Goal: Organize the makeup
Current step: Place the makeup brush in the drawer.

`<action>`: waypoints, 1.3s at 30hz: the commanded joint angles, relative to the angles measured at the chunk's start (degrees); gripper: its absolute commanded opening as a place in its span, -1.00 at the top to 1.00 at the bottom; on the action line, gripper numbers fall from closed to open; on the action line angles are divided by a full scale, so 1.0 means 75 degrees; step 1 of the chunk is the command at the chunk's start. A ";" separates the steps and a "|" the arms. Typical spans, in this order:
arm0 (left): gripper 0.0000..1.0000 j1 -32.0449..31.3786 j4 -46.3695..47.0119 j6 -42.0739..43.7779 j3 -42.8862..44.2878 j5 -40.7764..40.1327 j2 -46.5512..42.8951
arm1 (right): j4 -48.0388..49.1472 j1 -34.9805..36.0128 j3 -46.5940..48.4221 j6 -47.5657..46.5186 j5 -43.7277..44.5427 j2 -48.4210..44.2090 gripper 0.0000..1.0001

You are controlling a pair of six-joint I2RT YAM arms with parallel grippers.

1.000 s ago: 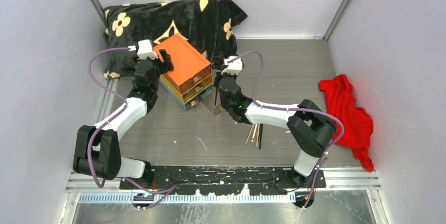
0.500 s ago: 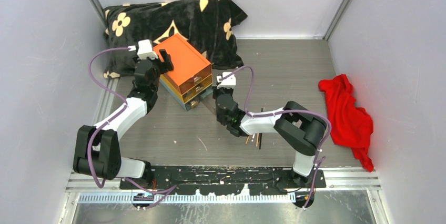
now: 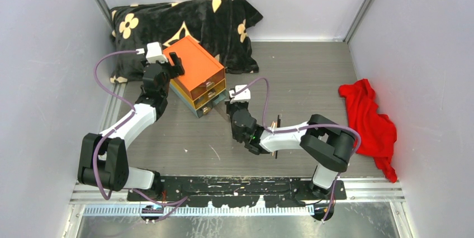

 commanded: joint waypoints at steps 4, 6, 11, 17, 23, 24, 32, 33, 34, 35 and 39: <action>-0.54 -0.0226 -0.2235 0.0369 -0.0490 0.1161 0.0514 | -0.0315 0.0246 -0.0302 -0.0192 0.0181 -0.1021 0.99; -0.54 -0.0224 -0.2235 0.0369 -0.0487 0.1164 0.0522 | -0.0417 0.0274 -0.0458 -0.0187 0.0122 -0.1208 0.98; -0.54 -0.0220 -0.2232 0.0362 -0.0496 0.1163 0.0523 | -0.0630 0.0349 -0.0873 -0.0048 -0.0194 -0.1603 0.98; -0.54 -0.0227 -0.2235 0.0359 -0.0467 0.1168 0.0534 | -0.1005 0.0451 -0.1107 0.0143 -0.0506 -0.1703 0.98; -0.54 -0.0227 -0.2235 0.0364 -0.0461 0.1165 0.0540 | -0.1274 0.0580 -0.1191 0.0277 -0.0671 -0.1604 0.98; -0.54 -0.0221 -0.2235 0.0368 -0.0456 0.1166 0.0544 | -0.1372 0.0600 -0.1200 0.0356 -0.0664 -0.1591 0.98; -0.54 -0.0219 -0.2235 0.0373 -0.0449 0.1166 0.0567 | -0.2018 0.0932 -0.1435 0.0737 -0.0373 -0.1749 0.98; -0.54 -0.0216 -0.2230 0.0378 -0.0441 0.1160 0.0572 | -0.2095 0.0978 -0.1488 0.0812 -0.0360 -0.1780 0.98; -0.54 -0.0216 -0.2226 0.0381 -0.0440 0.1161 0.0570 | -0.2196 0.1013 -0.1521 0.0921 -0.0345 -0.1804 0.98; -0.54 -0.0225 -0.2224 0.0377 -0.0449 0.1164 0.0572 | -0.2309 0.1050 -0.1557 0.1043 -0.0348 -0.1812 0.98; -0.54 -0.0226 -0.2190 0.0382 -0.0484 0.1149 0.0538 | -0.2412 0.1148 -0.1672 0.1387 -0.0406 -0.1648 0.98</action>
